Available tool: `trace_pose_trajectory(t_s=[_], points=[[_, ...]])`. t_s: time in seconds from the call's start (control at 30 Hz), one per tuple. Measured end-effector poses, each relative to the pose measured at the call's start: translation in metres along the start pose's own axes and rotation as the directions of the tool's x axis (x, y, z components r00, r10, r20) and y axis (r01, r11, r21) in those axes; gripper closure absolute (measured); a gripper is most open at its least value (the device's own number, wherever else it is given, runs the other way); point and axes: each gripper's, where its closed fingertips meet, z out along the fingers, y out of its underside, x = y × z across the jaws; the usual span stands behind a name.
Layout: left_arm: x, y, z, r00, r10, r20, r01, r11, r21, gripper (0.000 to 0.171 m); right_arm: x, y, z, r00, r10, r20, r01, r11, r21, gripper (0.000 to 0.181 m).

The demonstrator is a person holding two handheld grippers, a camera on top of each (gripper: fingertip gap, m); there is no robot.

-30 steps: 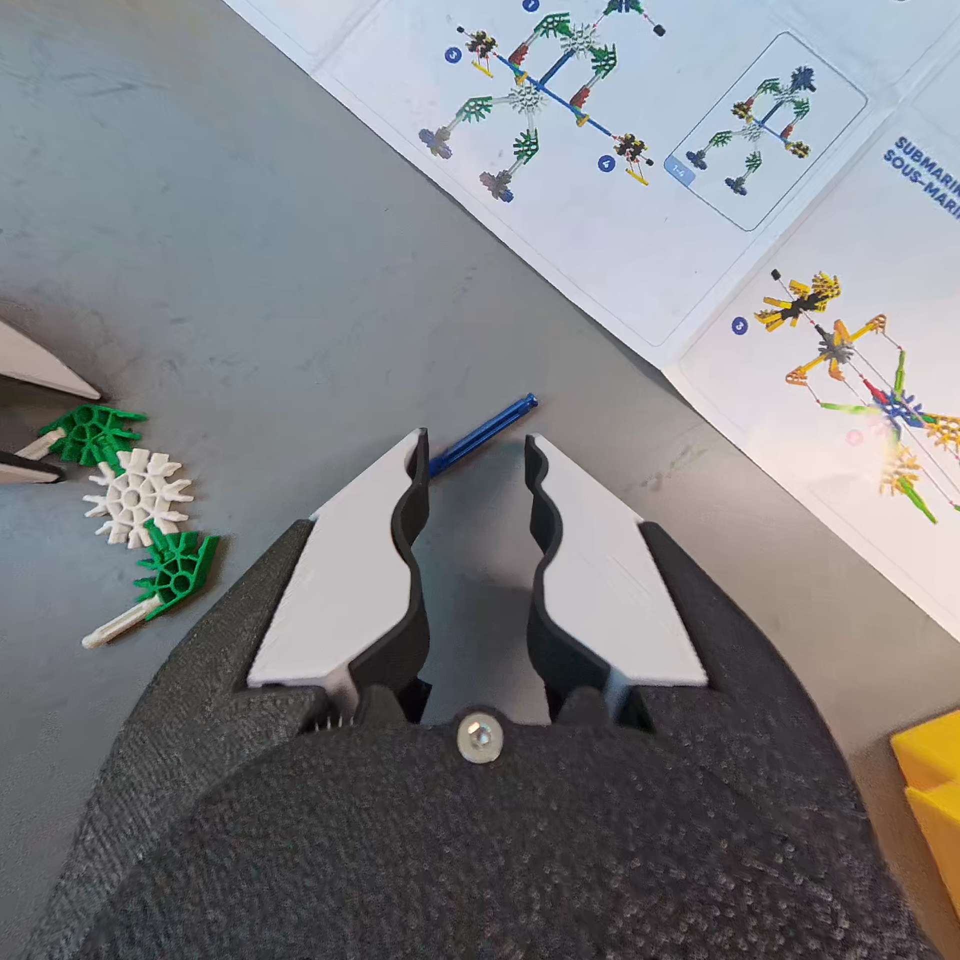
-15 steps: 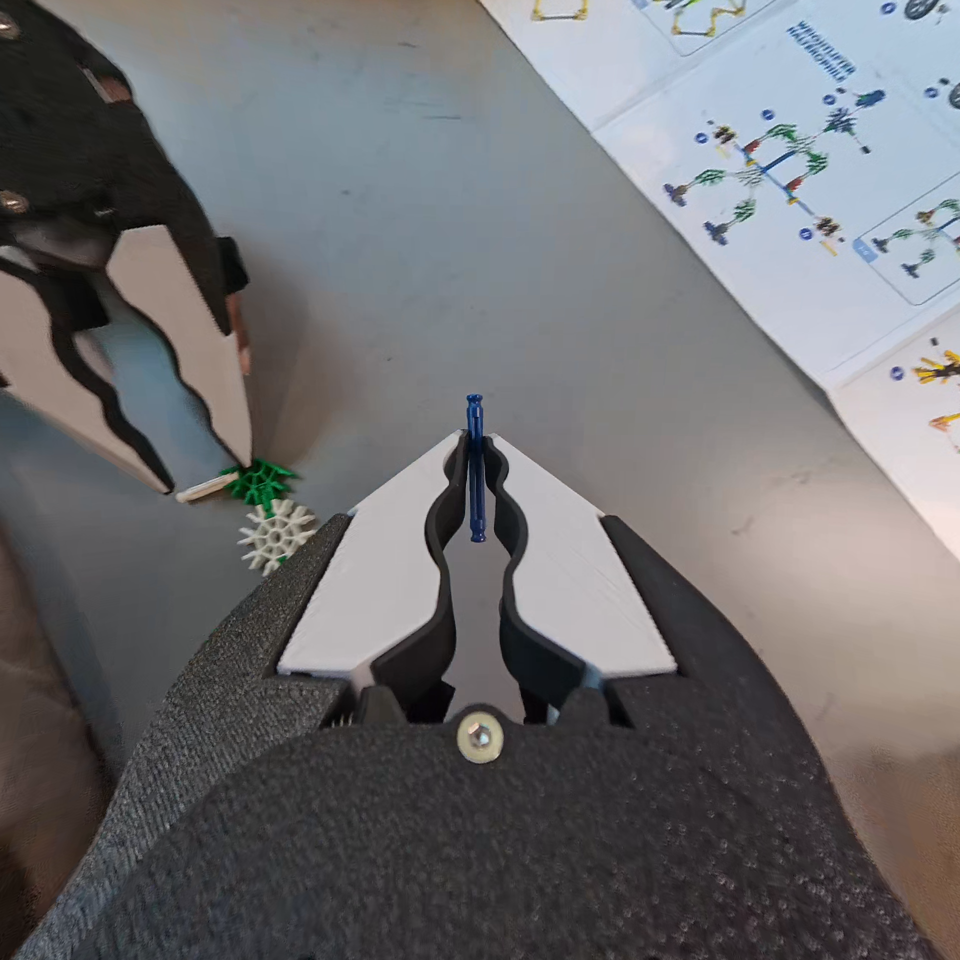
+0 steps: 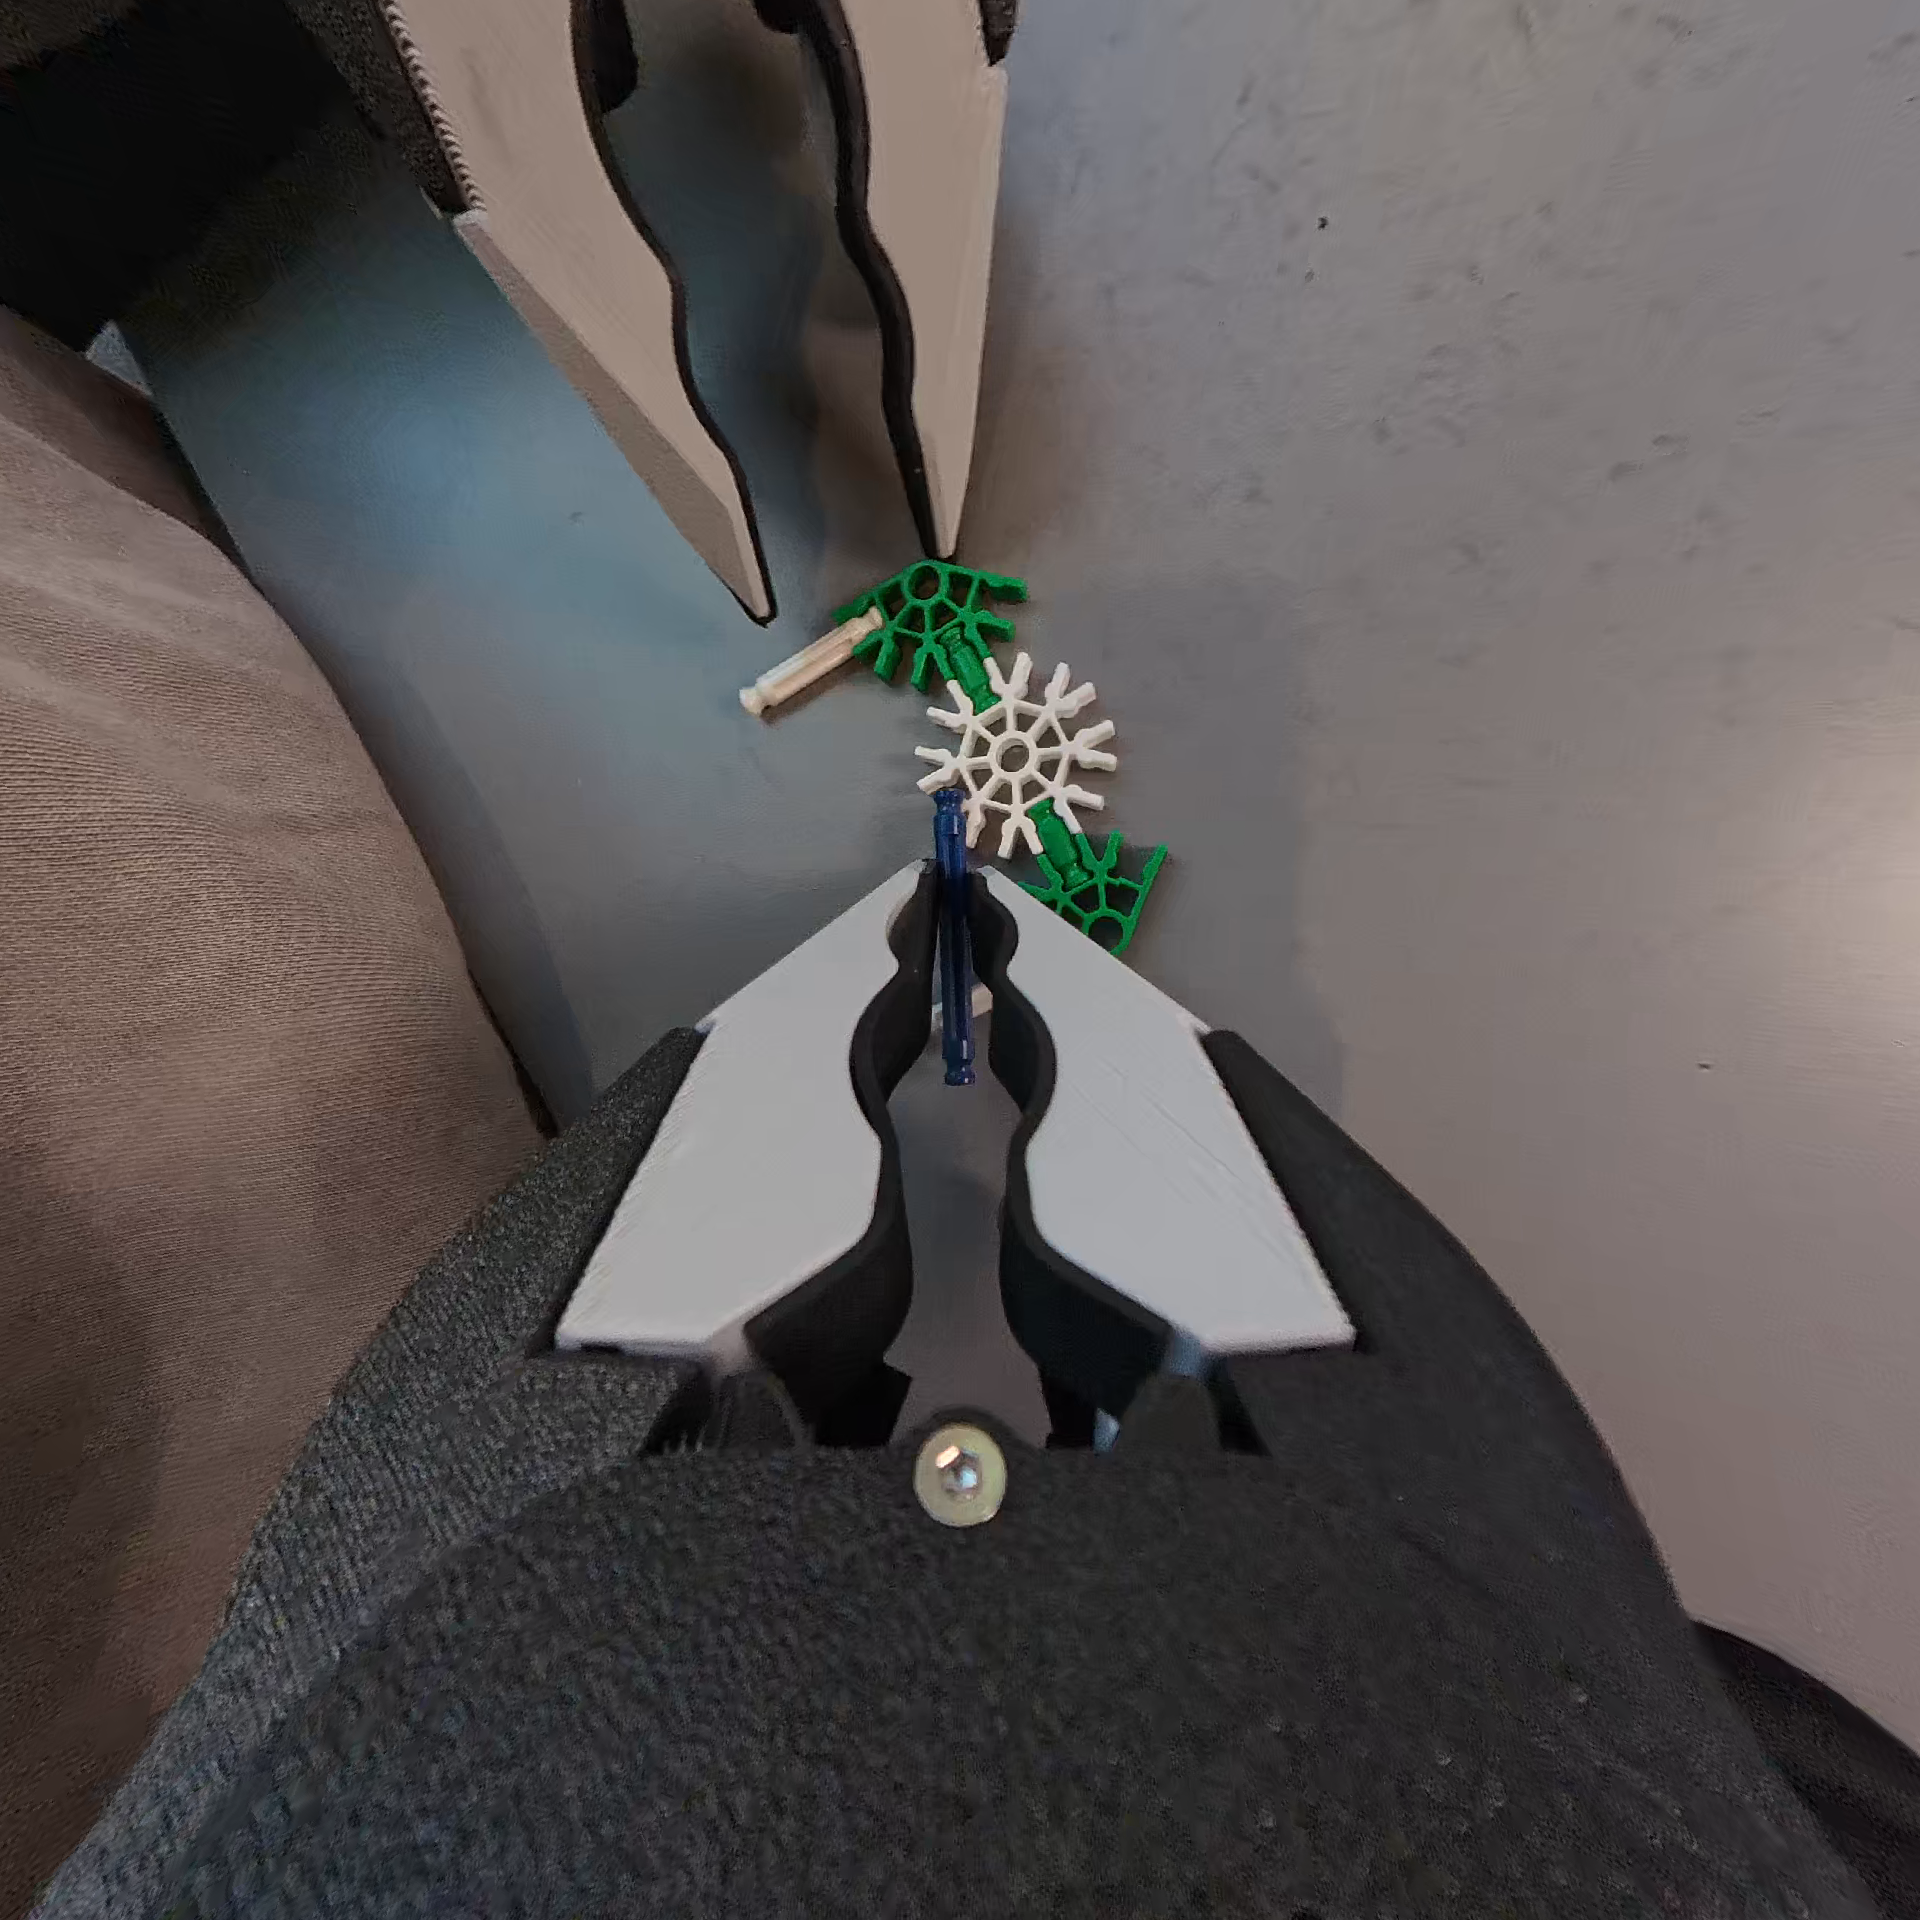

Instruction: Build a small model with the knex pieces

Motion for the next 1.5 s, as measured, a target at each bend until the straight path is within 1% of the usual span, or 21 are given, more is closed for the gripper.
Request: trace_pose_trajectory(t_s=[0.17, 0.33, 0.43, 0.57, 0.7, 0.9, 1.03, 1.13, 1.2, 1.23, 1.3, 1.33, 1.5], points=[[0.003, -0.003, 0.004, 1.0, 0.007, -0.012, -0.007, 1.0, 0.008, 0.141, 0.037, -0.013, 0.0, 0.992, -0.055, -0.117, 0.055, 0.998, 0.001, 0.178], [0.006, -0.014, 0.017, 0.999, 0.04, 0.019, -0.04, 0.998, 0.038, 0.139, 0.059, -0.032, 0.005, 0.983, -0.069, -0.169, 0.076, 0.997, 0.034, 0.178], [0.007, -0.017, 0.021, 0.997, 0.066, 0.036, -0.067, 0.997, 0.035, 0.139, 0.056, -0.036, 0.001, 0.986, -0.064, -0.156, 0.073, 0.996, 0.052, 0.178], [0.004, -0.02, 0.014, 0.997, 0.063, 0.054, -0.066, 0.996, 0.058, 0.139, 0.049, -0.028, -0.003, 0.988, -0.085, -0.131, 0.087, 0.996, 0.009, 0.178], [-0.007, -0.022, 0.007, 0.993, 0.045, 0.114, -0.053, 0.996, 0.075, 0.139, 0.05, -0.023, -0.001, 0.984, -0.119, -0.13, 0.116, 0.993, -0.032, 0.178], [-0.033, -0.019, 0.002, 0.971, 0.005, 0.237, -0.023, 0.997, 0.073, 0.139, 0.053, -0.019, 0.002, 0.971, -0.204, -0.126, 0.192, 0.976, -0.104, 0.177], [-0.039, -0.02, 0.0, 0.965, -0.013, 0.262, -0.01, 0.996, 0.086, 0.139, 0.054, -0.02, 0.002, 0.958, -0.257, -0.123, 0.241, 0.962, -0.131, 0.177], [-0.041, -0.021, -0.001, 0.961, -0.014, 0.276, -0.011, 0.996, 0.088, 0.139, 0.055, -0.019, 0.0, 0.951, -0.285, -0.118, 0.267, 0.952, -0.15, 0.171], [-0.042, -0.021, -0.001, 0.958, -0.016, 0.286, -0.011, 0.996, 0.092, 0.139, 0.053, -0.023, -0.003, 0.951, -0.292, -0.099, 0.278, 0.952, -0.128, 0.168], [-0.044, -0.022, -0.001, 0.956, -0.019, 0.294, -0.01, 0.995, 0.097, 0.14, 0.05, -0.028, -0.005, 0.954, -0.288, -0.084, 0.279, 0.955, -0.104, 0.169], [-0.048, -0.024, -0.003, 0.947, -0.035, 0.318, -0.002, 0.993, 0.116, 0.145, 0.046, -0.036, -0.007, 0.958, -0.28, -0.058, 0.276, 0.959, -0.069, 0.179], [-0.05, -0.026, -0.004, 0.945, -0.046, 0.324, 0.005, 0.992, 0.128, 0.147, 0.046, -0.037, -0.006, 0.958, -0.283, -0.051, 0.279, 0.958, -0.07, 0.181], [-0.057, -0.029, -0.003, 0.931, -0.085, 0.355, 0.028, 0.987, 0.161, 0.151, 0.05, -0.033, 0.004, 0.961, -0.277, -0.023, 0.272, 0.953, -0.132, 0.181]])
